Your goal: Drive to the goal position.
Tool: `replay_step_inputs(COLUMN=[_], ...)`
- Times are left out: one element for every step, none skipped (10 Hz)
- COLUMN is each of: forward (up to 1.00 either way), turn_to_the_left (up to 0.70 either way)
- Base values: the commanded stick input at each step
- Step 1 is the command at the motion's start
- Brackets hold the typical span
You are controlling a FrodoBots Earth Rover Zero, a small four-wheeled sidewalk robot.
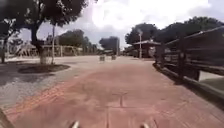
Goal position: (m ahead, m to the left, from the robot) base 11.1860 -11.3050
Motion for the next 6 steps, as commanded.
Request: replay_step_inputs(forward=[0.70,0.70,0.70,0.70,0.70,0.70], turn_to_the_left=[0.00,0.00,0.00,-0.19,-0.33,-0.34])
